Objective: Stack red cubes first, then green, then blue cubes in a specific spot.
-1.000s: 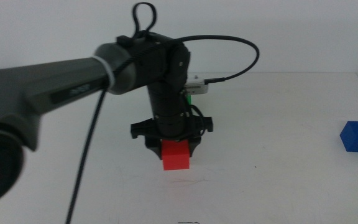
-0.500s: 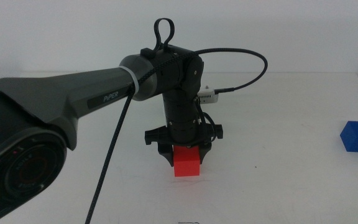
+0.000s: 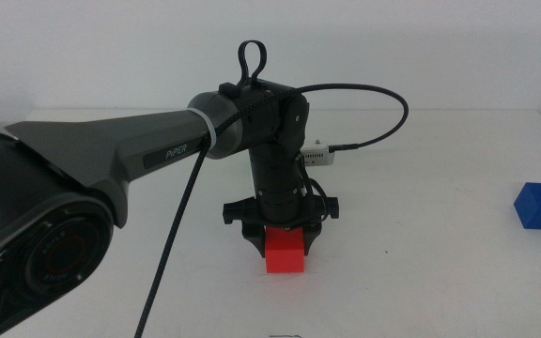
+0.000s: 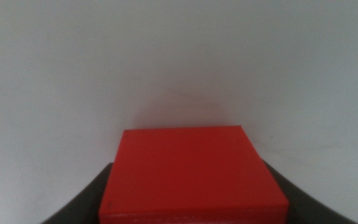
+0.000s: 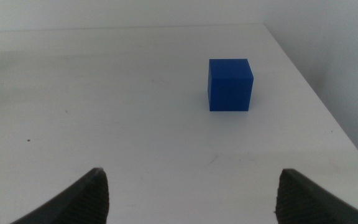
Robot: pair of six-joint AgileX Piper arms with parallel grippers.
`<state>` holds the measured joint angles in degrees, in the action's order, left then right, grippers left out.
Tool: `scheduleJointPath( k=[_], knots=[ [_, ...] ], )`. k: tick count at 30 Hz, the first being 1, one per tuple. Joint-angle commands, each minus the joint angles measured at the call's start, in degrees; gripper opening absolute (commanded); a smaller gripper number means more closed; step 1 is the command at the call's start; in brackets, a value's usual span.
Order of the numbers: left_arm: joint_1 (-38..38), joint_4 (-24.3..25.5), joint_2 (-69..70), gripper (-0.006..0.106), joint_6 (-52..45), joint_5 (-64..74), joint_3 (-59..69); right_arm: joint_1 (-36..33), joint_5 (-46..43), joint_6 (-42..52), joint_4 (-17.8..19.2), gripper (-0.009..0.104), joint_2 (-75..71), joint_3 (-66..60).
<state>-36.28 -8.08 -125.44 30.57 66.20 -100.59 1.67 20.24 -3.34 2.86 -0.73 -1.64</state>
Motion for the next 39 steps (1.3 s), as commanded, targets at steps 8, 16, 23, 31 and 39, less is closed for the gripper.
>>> scheduleJointPath(
  k=[8,16,23,31,39],
  knots=[
    [-0.2,0.3,3.2,0.031,0.0,-1.3,-1.8,0.3,-4.6,0.3,0.7,0.085,-1.1,1.0],
    [-0.2,-1.3,1.6,0.031,-1.4,-1.3,-1.8,0.3,-4.6,0.3,0.7,0.085,-1.1,1.0],
    [-0.2,-1.3,1.6,0.088,-0.9,-0.7,-1.9,0.3,-4.6,0.3,0.7,0.085,-1.1,1.0],
    [-0.2,-1.0,1.6,0.094,-1.0,2.0,-2.9,0.3,-4.6,0.3,0.7,0.085,-1.1,1.0],
    [-0.2,1.2,1.6,0.094,-0.7,8.8,-9.9,0.3,-4.6,0.3,0.7,0.085,-1.1,1.0]
  ],
)
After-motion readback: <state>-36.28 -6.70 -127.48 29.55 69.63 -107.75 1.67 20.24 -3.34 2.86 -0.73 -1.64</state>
